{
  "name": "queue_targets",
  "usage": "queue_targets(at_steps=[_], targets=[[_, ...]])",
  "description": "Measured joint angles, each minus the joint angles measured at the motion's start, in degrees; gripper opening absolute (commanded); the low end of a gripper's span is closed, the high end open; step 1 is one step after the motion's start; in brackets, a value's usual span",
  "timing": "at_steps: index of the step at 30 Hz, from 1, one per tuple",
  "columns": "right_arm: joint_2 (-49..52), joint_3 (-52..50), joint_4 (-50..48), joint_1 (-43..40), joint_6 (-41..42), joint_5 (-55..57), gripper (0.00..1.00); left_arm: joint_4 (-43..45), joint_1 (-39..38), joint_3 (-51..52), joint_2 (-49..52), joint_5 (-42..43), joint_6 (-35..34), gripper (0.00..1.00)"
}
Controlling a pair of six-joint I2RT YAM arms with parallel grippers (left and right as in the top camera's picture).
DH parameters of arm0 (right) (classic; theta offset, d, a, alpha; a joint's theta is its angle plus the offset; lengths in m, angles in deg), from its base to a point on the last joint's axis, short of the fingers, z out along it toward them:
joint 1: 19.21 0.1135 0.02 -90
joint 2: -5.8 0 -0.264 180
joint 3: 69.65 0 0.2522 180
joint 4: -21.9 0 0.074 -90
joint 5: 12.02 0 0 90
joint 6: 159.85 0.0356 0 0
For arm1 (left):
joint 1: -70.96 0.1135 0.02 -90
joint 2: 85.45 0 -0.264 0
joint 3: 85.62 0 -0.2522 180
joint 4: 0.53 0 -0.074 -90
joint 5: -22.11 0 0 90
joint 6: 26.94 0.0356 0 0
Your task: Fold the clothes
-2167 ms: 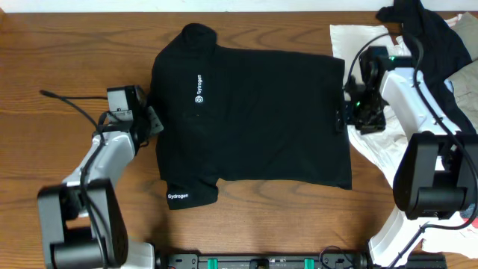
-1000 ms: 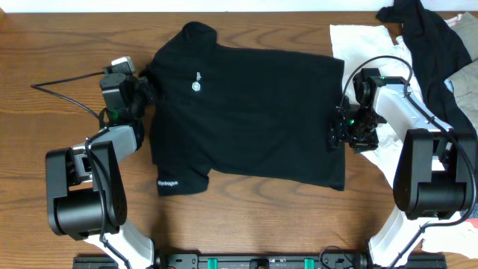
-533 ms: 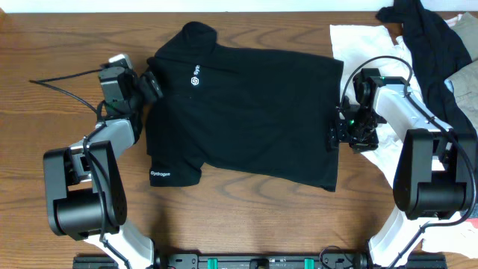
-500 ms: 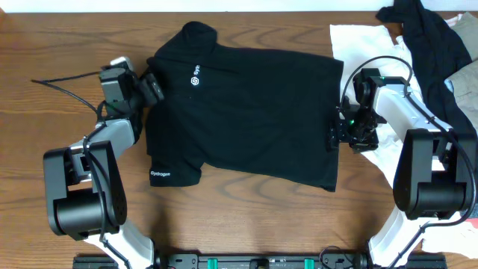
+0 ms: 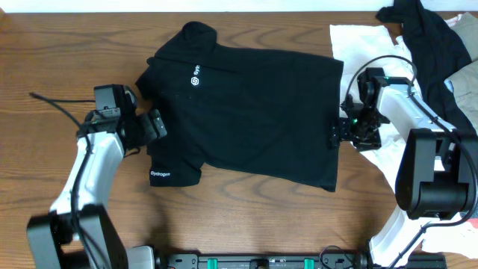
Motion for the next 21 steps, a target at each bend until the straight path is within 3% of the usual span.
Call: queue_targets(at_steps=[7,14,21], targets=[[-5.6,0.4,2.2,-1.8,0.0,0.0,0.88,-11.1,0.0,0.1,-4.3,4.4,-0.3,0.99],[-15.8,1.2,5.3,-2.1,0.0,-1.3,0.89,-12.4,-0.3,4.6,-4.3,7.7,0.7,0.99],[-17.0,1.1,5.6,-3.1,0.0,-4.5,0.89,-10.6,-0.5,10.0,-4.3,8.9,1.9,0.98]])
